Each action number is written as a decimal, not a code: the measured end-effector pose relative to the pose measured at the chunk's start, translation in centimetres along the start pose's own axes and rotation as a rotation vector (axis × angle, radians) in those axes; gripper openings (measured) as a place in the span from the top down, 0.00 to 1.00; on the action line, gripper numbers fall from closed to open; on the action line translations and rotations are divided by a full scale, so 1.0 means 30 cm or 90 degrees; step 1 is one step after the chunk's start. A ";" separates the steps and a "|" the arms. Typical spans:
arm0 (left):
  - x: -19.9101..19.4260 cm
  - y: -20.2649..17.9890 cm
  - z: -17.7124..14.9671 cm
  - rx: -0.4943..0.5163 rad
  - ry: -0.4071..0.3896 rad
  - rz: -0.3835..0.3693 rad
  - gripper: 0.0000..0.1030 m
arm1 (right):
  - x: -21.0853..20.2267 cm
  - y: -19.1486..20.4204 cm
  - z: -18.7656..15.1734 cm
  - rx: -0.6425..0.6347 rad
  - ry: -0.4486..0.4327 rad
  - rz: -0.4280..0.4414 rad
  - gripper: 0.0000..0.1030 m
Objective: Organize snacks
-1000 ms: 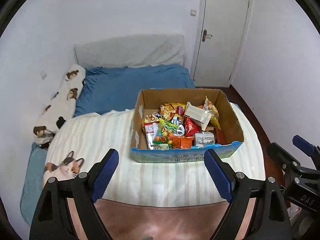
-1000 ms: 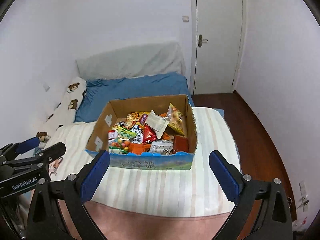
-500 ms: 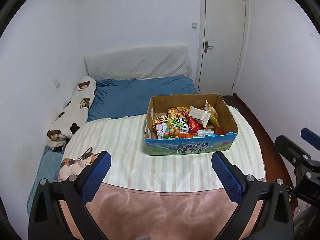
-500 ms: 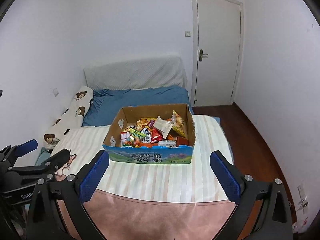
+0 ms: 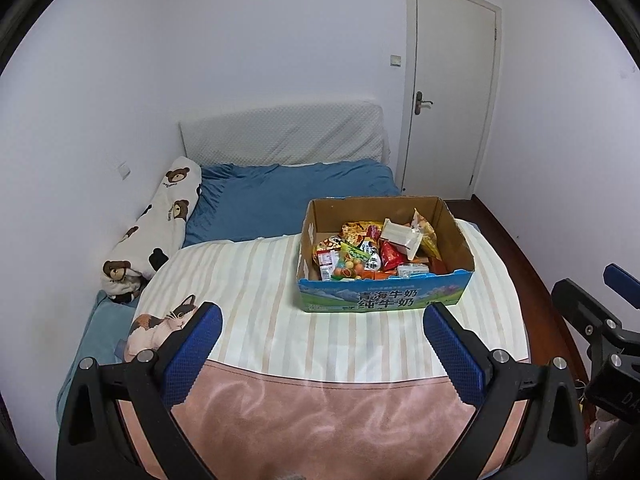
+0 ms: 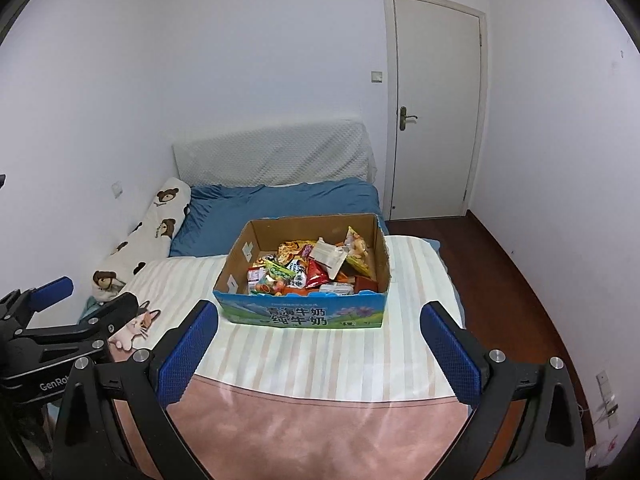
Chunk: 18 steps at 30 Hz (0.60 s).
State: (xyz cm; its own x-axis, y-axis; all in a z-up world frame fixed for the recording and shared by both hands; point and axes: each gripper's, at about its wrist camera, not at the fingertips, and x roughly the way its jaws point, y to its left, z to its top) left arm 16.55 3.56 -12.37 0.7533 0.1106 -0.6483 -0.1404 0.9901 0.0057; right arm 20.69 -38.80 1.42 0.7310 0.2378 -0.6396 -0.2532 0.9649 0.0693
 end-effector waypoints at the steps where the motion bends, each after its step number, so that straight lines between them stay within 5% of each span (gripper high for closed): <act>1: -0.001 0.000 0.000 0.000 0.000 0.000 0.00 | 0.006 -0.003 0.000 0.001 0.001 -0.001 0.00; 18: 0.246 -0.029 0.071 -0.007 0.030 0.028 0.00 | 0.285 -0.074 0.033 0.029 0.034 -0.035 0.00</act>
State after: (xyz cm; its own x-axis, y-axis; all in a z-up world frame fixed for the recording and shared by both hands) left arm 23.60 3.69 -15.53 0.7152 0.1494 -0.6828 -0.1803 0.9833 0.0262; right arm 28.13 -38.81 -3.45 0.7082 0.1800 -0.6827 -0.1845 0.9805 0.0671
